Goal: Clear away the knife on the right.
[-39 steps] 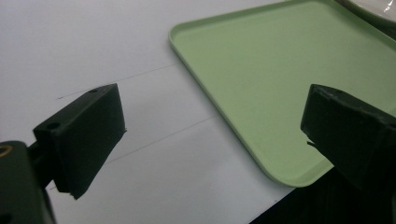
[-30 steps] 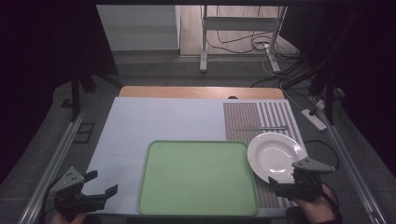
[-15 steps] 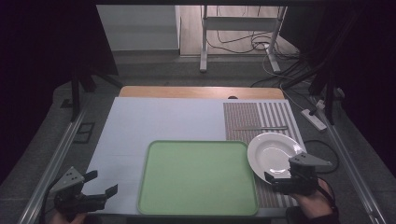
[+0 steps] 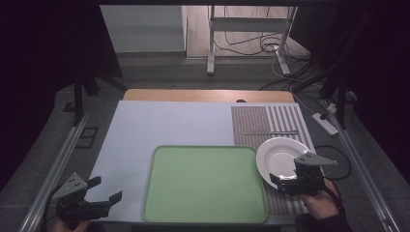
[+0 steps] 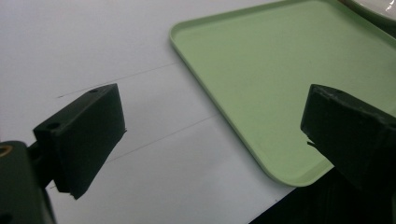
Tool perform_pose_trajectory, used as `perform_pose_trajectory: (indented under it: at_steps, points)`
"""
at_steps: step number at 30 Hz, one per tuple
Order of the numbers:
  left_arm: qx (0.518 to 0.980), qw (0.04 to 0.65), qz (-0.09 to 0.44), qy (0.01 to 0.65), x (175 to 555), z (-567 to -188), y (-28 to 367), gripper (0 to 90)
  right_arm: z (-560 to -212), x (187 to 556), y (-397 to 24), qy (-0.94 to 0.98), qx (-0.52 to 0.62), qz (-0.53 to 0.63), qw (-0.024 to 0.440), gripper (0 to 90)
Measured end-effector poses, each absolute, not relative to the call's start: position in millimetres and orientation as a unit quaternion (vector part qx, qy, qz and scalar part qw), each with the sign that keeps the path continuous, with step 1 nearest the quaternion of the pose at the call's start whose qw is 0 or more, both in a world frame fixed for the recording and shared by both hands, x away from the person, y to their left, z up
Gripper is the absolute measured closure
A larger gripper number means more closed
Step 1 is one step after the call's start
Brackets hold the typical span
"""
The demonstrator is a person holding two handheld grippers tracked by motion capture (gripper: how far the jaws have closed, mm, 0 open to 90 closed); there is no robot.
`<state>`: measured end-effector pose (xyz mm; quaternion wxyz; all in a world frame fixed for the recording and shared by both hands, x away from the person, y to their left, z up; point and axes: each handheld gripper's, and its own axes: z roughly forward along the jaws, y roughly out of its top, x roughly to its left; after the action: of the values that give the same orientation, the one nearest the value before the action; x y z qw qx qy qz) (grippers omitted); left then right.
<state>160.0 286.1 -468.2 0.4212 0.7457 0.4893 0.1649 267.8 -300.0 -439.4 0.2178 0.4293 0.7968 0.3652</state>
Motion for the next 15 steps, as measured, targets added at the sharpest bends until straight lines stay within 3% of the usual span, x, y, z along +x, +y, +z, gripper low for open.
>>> perform_pose_trajectory:
  at_steps: [15]
  points:
    - [0.745, 0.421, 0.165, 0.49, 160.2, -468.2, 286.2, 6.2, -443.5, 294.4, -291.8, 0.798, 0.432, 0.37, 0.198, 0.0]
